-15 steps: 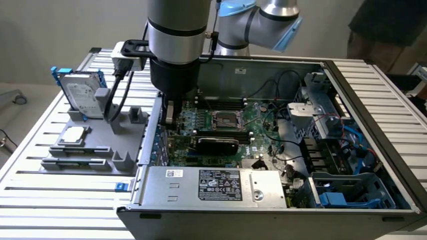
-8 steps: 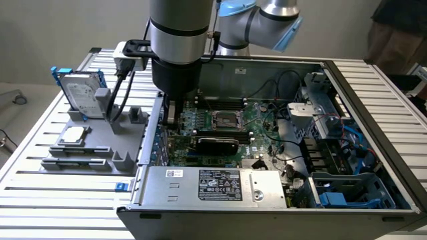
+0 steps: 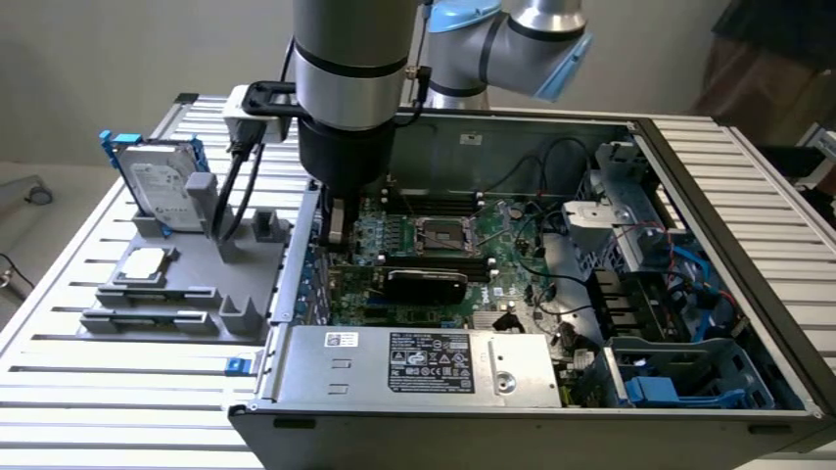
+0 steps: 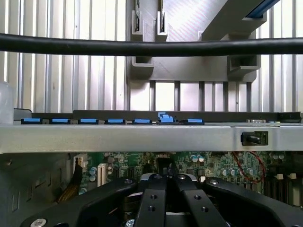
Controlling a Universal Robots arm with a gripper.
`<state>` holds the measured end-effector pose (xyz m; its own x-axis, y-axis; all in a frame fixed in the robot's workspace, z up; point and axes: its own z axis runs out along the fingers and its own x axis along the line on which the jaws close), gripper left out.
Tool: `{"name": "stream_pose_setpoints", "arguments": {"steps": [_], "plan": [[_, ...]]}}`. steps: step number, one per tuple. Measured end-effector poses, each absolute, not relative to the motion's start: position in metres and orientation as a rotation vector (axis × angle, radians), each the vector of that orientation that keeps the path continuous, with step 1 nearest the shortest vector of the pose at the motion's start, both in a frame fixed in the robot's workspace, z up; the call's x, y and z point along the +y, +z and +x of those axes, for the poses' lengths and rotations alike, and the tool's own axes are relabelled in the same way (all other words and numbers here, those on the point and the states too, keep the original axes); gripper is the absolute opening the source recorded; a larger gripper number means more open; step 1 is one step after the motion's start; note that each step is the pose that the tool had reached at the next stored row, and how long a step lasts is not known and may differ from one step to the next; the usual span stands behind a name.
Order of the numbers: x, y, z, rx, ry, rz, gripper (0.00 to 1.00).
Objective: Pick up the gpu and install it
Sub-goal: 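Insert the gpu into the slot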
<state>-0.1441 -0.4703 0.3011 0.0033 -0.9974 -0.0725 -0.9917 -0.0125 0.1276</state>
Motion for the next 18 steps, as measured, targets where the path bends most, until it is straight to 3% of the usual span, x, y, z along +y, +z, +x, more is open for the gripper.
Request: {"name": "stream_pose_setpoints", "arguments": {"steps": [18], "plan": [[-0.4673,0.2961,-0.1499,-2.181,-0.223,2.198,0.11]]}}
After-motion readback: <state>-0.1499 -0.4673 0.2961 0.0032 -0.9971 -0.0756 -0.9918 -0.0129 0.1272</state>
